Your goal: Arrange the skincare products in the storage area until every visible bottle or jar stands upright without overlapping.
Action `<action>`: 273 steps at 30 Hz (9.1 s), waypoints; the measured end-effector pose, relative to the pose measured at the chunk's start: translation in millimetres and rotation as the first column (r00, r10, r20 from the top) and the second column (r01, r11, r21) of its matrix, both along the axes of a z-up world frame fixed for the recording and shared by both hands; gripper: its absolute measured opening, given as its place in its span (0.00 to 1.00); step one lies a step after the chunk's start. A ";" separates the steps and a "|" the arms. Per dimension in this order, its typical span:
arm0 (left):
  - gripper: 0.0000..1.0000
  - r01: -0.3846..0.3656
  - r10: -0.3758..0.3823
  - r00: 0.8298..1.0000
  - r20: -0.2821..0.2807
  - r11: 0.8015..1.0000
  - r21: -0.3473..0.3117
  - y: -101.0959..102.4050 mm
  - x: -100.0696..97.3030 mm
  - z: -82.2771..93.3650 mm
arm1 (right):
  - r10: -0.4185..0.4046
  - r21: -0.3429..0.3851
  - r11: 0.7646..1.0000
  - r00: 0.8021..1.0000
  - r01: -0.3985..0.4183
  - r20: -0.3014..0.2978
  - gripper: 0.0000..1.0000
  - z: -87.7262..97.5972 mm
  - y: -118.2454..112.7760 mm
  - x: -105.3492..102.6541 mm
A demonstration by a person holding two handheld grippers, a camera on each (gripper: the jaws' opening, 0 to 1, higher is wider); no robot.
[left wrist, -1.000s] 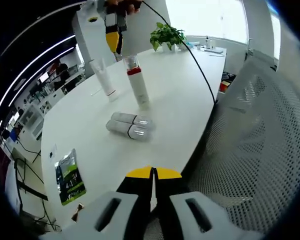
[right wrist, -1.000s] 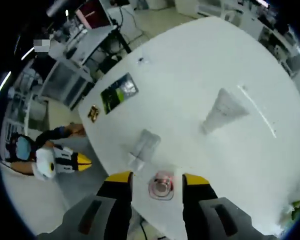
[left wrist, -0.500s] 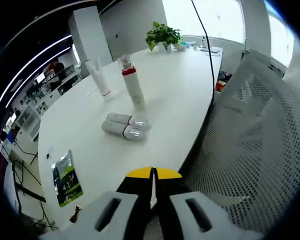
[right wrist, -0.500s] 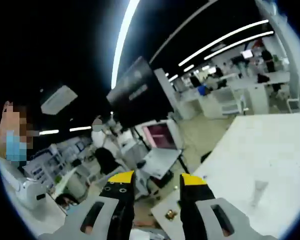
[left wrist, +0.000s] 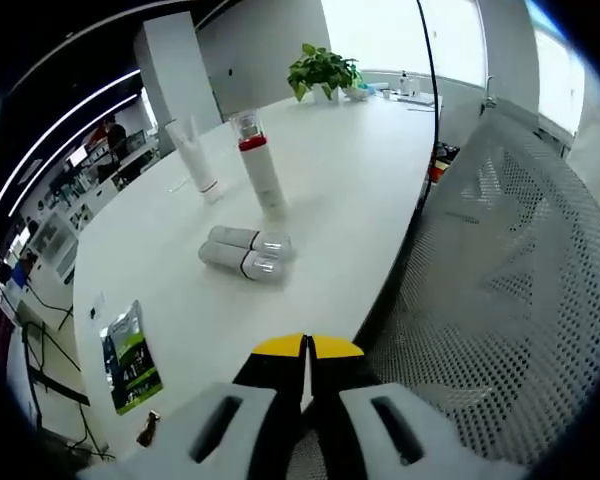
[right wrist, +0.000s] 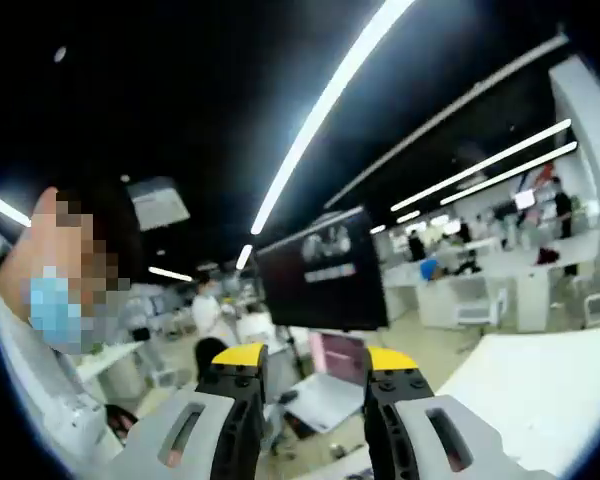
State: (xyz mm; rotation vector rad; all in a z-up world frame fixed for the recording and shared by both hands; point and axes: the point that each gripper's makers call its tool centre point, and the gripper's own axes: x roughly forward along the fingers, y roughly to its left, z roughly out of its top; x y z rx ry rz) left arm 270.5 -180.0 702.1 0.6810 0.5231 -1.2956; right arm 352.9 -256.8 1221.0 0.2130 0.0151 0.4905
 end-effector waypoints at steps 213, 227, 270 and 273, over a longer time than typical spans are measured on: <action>0.15 -0.004 0.005 1.000 -0.008 0.985 0.172 16.3 3.7 -25.6 | 0.173 -0.430 0.825 0.889 -0.366 -0.425 0.47 -500.3 -97.0 23.5; 0.14 -0.015 0.016 1.000 -0.006 0.986 0.168 16.1 5.6 -25.5 | -0.185 -0.456 0.890 0.922 0.011 -0.340 0.31 -496.3 -108.3 28.7; 0.12 -0.005 0.011 0.999 -0.031 0.982 0.187 17.8 2.7 -30.2 | -0.091 -0.316 0.947 0.905 -0.049 -0.415 0.30 -516.1 -108.3 29.6; 0.13 -0.002 0.009 0.999 -0.037 0.983 0.184 17.2 1.6 -30.2 | -0.093 -0.290 0.956 0.908 -0.032 -0.408 0.30 -515.1 -111.1 29.9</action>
